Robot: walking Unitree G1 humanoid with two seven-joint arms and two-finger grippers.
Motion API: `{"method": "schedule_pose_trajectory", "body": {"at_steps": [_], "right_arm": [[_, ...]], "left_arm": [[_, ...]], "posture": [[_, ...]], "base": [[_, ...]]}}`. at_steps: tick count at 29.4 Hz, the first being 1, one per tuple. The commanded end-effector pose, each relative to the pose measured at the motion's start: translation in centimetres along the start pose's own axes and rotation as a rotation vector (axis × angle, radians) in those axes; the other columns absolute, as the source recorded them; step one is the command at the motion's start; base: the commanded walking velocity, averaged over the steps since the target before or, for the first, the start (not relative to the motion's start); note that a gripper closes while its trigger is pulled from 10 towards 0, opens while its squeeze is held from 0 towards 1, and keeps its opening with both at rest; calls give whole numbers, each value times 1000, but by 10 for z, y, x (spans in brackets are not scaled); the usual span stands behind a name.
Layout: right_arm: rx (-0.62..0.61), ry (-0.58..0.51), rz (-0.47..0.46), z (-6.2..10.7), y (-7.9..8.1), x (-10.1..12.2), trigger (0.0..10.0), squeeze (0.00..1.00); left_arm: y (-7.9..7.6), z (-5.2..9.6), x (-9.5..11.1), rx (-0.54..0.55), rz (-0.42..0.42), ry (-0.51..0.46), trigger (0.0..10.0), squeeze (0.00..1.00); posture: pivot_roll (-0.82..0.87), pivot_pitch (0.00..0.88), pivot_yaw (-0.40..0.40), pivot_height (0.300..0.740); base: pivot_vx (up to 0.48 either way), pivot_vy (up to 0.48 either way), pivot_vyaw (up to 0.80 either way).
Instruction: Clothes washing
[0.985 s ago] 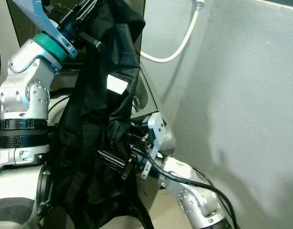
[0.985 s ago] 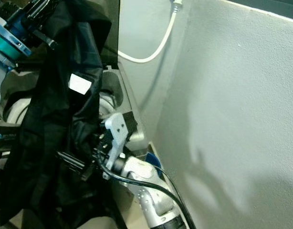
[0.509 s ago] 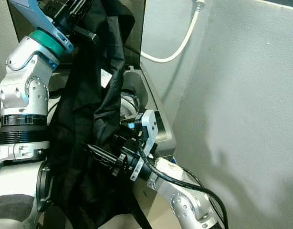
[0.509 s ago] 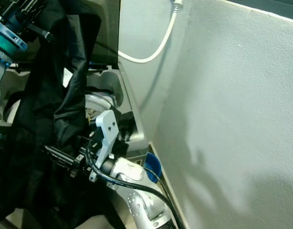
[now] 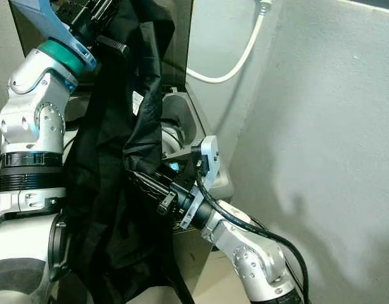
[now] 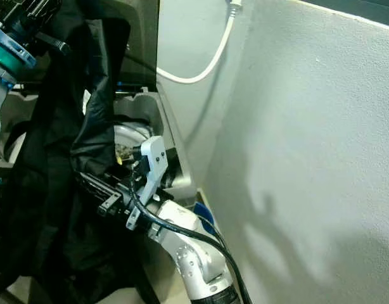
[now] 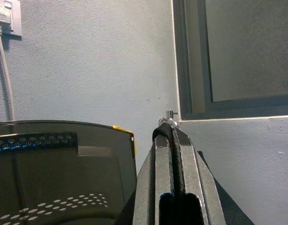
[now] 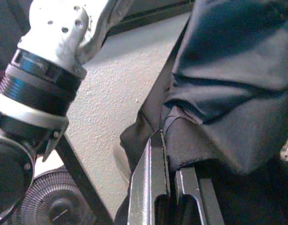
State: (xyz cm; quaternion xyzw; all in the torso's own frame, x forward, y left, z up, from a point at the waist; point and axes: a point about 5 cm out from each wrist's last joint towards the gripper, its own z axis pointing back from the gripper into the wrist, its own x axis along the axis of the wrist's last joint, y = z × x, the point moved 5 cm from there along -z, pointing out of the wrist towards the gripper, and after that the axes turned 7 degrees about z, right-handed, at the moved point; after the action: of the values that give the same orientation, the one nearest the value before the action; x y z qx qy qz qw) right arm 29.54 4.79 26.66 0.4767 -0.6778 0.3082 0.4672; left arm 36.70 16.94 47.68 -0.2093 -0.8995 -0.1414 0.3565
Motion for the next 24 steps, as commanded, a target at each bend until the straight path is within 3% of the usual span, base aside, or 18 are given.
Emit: {"method": "schedule_pose_trajectory", "body": {"at_steps": [1,10,14,15,17,20,22,23,24], "right_arm": [[3,-17,-4,0,-1,5,0,0],[-43,-36,10,1,-12,14,0,0],[-162,-109,45,1,-35,33,0,0],[-215,-147,81,2,-47,47,0,0],[-247,-172,106,3,-54,57,0,0],[-398,-289,189,9,-84,103,0,0],[-431,-308,207,11,-89,111,0,0],[-467,-374,238,17,-97,138,0,0],[-467,-374,238,17,-97,138,0,0]], "left_arm": [[1,0,5,2,-17,-18,10000,0],[1,0,4,7,-26,-14,10000,0],[1,0,3,8,-28,-13,10000,0],[0,1,1,10,-39,-7,10000,0],[0,2,0,11,-46,-3,10000,0],[-3,5,-6,12,-64,14,10000,0],[-3,6,-6,13,-63,16,10000,0],[-4,9,-10,19,-82,30,10000,0],[-4,9,-10,19,-82,30,10000,0]], "posture": [[28,60,-49,740],[28,59,-48,740],[28,59,-48,740],[30,58,-48,740],[30,58,-48,740],[31,56,-51,740],[31,56,-51,740],[32,57,-53,740],[32,57,-53,740]], "base": [[0,0,0],[0,0,0],[0,0,0],[0,0,0],[0,0,0],[0,0,0],[0,0,0],[0,0,0],[0,0,0]]}}
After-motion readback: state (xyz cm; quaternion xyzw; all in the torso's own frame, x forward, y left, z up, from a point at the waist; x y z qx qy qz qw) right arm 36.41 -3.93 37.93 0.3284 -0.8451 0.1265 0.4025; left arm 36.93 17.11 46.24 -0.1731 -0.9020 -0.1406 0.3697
